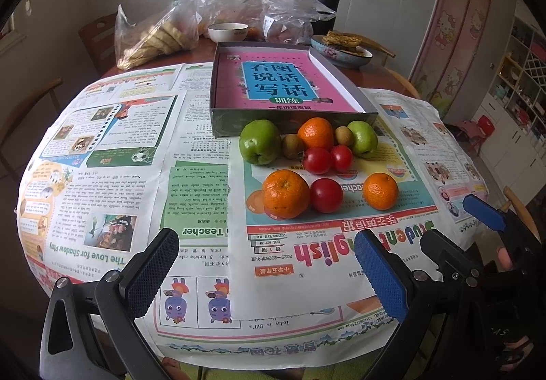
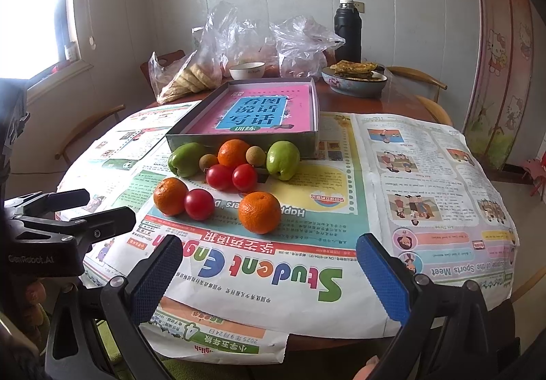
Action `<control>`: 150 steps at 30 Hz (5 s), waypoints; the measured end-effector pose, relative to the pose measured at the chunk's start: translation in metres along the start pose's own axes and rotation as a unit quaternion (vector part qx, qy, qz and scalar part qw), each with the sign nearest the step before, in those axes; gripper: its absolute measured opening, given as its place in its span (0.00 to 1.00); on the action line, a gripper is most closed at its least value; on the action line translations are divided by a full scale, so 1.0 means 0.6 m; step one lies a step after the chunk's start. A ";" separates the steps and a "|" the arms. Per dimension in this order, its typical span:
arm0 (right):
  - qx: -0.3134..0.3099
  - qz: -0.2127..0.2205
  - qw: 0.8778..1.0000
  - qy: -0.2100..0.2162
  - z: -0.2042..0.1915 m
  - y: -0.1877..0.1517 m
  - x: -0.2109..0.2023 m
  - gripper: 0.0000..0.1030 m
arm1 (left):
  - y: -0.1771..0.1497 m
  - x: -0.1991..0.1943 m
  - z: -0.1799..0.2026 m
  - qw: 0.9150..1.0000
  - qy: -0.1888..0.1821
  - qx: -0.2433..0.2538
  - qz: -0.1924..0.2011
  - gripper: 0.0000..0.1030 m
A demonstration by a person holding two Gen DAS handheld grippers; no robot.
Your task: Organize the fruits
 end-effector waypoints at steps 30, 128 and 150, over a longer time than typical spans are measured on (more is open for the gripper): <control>0.003 -0.008 1.000 0.002 0.004 0.001 0.009 0.99 | -0.001 0.004 0.001 1.000 -0.004 0.002 -0.007 0.99; -0.047 -0.049 0.994 0.088 0.023 0.062 0.140 0.37 | 0.081 0.127 0.007 0.993 -0.076 0.002 -0.092 0.43; -0.045 -0.003 0.997 0.063 0.063 0.179 0.167 0.37 | 0.209 0.138 0.003 0.997 -0.065 -0.017 -0.033 0.43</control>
Point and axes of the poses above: each gripper's, at about its wrist camera, not at the fingertips, and x roughly the way its jaws point, z to its right, y to its top, the point moved 2 cm from there along x, roughly the way its jaws point, and after that the axes turned 14 degrees about -x, right-handed, at the moved point
